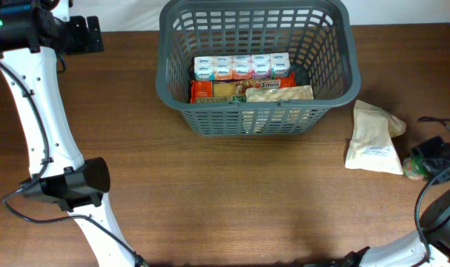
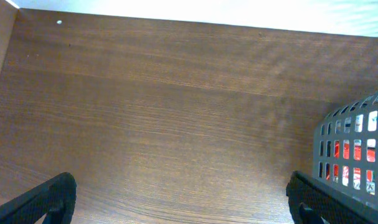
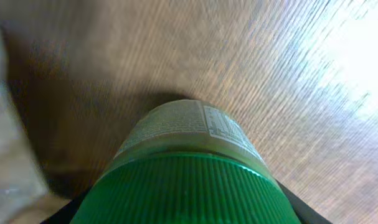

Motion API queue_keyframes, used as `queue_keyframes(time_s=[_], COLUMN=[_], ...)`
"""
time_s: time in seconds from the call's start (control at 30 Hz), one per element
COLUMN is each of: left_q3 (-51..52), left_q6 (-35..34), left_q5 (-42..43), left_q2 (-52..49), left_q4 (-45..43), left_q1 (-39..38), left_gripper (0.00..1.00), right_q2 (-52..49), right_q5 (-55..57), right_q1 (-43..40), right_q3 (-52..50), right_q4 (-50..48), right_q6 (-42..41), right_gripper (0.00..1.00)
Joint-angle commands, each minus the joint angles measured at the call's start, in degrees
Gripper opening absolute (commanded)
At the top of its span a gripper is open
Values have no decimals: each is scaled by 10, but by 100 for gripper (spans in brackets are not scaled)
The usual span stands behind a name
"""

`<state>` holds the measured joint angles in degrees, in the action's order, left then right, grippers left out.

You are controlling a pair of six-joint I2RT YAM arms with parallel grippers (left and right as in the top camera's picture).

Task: Pack container
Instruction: 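Close the right gripper around the green-lidded jar and lift it, then carry the jar over the basket and release it with the right gripper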

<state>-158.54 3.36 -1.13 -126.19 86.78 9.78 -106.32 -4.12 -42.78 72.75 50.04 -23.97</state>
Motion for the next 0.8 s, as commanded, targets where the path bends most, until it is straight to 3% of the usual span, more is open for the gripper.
queue_keyframes(time_s=[0.0,0.23,0.4,0.5,0.57,0.77], left_q3=[3,3,3,3,3,3], left_q6=[-8,-8,-8,-8,-8,-8], left_q5=[-6,-6,-6,-6,-6,-6], left_q2=[-2,-2,-2,-2,-2,-2], left_q4=[-1,-1,-1,-1,-1,-1], left_q1=[2,2,2,2,2,2], left_gripper=[99,99,99,99,99,99], right_q2=[51,132,192,221,234,223], right_q5=[-9,-94,-114,-113,-113,-113], right_q1=[6,86,195,273,325,469], right_q3=[89,258,352,378,382,380], right_q4=[34,134,149,138,124,103], right_q6=[-3,40,102,137,156,198], right_gripper=[42,34,19,14,4,4])
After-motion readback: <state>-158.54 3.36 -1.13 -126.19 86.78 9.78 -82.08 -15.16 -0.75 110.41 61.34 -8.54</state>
